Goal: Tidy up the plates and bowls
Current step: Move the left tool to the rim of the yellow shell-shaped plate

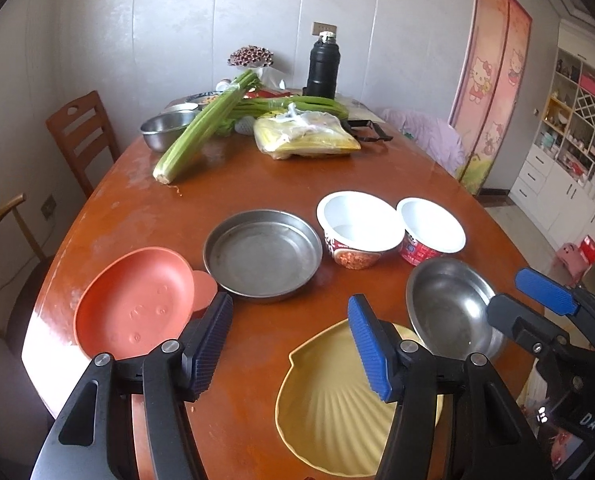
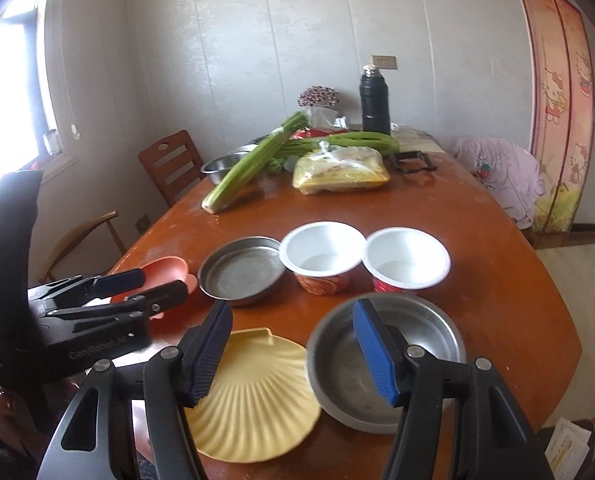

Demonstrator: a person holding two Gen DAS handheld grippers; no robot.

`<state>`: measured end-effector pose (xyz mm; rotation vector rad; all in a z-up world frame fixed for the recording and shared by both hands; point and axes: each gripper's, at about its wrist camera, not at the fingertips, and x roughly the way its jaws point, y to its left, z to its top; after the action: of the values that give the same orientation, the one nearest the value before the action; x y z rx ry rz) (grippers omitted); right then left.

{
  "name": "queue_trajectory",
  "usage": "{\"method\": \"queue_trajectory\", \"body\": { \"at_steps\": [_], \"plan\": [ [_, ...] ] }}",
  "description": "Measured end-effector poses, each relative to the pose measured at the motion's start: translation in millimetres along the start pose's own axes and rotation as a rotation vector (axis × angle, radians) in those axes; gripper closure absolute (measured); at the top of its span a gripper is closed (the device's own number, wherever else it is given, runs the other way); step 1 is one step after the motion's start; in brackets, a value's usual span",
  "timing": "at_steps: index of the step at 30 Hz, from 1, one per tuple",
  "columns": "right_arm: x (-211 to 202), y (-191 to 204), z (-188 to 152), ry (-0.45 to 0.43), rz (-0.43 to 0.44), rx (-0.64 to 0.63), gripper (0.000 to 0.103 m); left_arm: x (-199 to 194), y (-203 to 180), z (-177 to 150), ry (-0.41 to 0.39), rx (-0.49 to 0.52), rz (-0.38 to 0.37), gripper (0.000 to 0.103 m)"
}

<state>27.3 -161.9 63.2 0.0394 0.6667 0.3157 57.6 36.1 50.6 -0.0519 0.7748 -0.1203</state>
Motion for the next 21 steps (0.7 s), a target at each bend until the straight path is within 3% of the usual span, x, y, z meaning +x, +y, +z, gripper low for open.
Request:
{"method": "queue_trajectory", "body": {
  "at_steps": [13, 21],
  "plan": [
    [-11, -14, -25, 0.054, -0.037, -0.015, 0.041, 10, 7, -26, 0.073, -0.009, 0.002, 0.041],
    [2, -9, -61, 0.171, 0.001, 0.007, 0.041, 29, 12, -54, 0.150, -0.023, 0.004, 0.041]
  ]
}}
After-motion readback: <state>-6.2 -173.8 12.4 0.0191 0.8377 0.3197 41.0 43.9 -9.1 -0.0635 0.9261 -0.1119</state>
